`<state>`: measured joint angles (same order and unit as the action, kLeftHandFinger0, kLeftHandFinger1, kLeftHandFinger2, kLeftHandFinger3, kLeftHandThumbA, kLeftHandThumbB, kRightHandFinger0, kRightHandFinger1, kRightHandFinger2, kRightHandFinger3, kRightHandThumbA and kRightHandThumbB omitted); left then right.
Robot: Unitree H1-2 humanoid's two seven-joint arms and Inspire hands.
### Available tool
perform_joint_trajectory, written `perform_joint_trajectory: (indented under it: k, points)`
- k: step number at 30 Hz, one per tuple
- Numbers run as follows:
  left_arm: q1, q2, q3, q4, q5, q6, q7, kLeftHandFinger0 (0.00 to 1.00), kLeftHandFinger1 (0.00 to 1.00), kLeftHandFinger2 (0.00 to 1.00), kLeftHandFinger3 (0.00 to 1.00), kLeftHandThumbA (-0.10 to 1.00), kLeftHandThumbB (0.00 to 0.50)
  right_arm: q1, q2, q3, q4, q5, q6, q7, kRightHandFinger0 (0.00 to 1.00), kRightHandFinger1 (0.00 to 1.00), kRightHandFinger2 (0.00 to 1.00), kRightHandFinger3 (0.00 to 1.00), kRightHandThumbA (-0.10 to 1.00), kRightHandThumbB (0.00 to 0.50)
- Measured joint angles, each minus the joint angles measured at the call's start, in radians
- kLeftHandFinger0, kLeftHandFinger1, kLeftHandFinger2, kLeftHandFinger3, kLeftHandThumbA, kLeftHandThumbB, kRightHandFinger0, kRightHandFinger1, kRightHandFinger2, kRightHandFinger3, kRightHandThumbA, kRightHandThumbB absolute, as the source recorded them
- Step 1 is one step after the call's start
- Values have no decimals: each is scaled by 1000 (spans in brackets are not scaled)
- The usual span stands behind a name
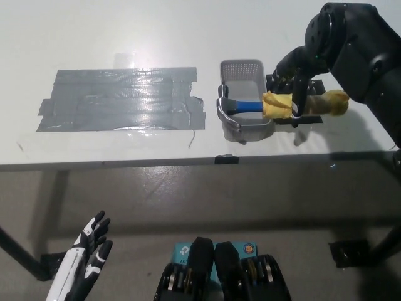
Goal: The robot picks the hammer placed on top of the gray container with right hand and places it on the grey area of the desk
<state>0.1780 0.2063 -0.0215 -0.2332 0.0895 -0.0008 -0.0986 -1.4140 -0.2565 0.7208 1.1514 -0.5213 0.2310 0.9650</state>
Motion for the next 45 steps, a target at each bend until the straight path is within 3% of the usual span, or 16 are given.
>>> perform_joint_trajectory:
  k: [11,16,18,25,26,27,28,29,31,32,33,34,35,37,40,45]
  points:
    - [0,0,2,0,-1,0,0,1000,1000,1000,1000,906,107,0,25,-49,72,-7,43,-10,1000,1000,1000,1000,1000,372]
    - [0,0,4,3,-2,-1,0,1000,1000,1000,1000,902,111,0,38,-40,117,-14,22,-11,1000,1000,1000,1000,1000,443]
    - [-1,0,4,6,-2,-2,0,1000,1000,1000,1000,900,114,0,44,-36,135,-16,17,-16,1000,1000,1000,1000,1000,409]
    - [-1,0,8,11,-3,-2,0,1000,1000,1000,1000,890,119,0,51,-31,153,-24,-7,-33,1000,1000,1000,1000,1000,406]
    - [-1,0,8,11,-3,-2,0,1000,1000,1000,1000,893,120,0,51,-30,153,-27,-9,-34,1000,1000,1000,1000,1000,375]
    - [-1,0,9,11,-3,-2,0,1000,1000,1000,1000,896,120,0,51,-29,152,-32,-12,-42,1000,1000,1000,1000,784,416]
    - [-2,0,9,12,-3,-2,0,1000,1000,1000,1000,899,121,4,51,-34,147,-34,-8,-57,841,985,1000,1000,590,360]
    - [-2,0,9,14,-3,-2,0,1000,1000,1000,1000,902,121,10,51,-41,139,-35,-3,-80,844,1000,1000,1000,489,369]
    - [-2,-1,9,17,-3,-2,0,1000,1000,1000,1000,905,121,26,51,-47,128,-37,-1,-114,812,998,1000,1000,490,371]
    - [-1,-1,8,20,-3,-2,0,1000,1000,1000,1000,906,121,41,52,-51,120,-37,1,-138,309,463,437,541,45,322]
    - [-1,-1,9,22,-3,-2,0,1000,1000,1000,1000,907,121,53,52,-53,113,-38,2,-156,62,194,332,446,-71,249]
    - [-1,-1,9,25,-3,-2,0,1000,1000,1000,1000,907,122,69,52,-56,106,-38,2,-176,3,214,469,353,-99,212]
    - [-1,-1,9,30,-3,-2,0,1000,1000,1000,1000,907,123,87,52,-60,98,-38,0,-200,36,384,708,371,-100,185]
    - [-1,-1,9,35,-2,-2,0,1000,1000,1000,1000,907,124,101,50,-71,79,-41,-1,-244,66,529,894,448,-100,181]
    - [-1,-2,8,39,-2,-1,0,1000,1000,1000,1000,917,133,121,51,-92,56,-43,-3,-312,9,454,810,658,-100,198]
    - [-2,-2,8,41,-2,-1,0,1000,1000,1000,1000,919,127,157,51,-126,34,-43,-9,-410,9,496,882,934,-100,159]
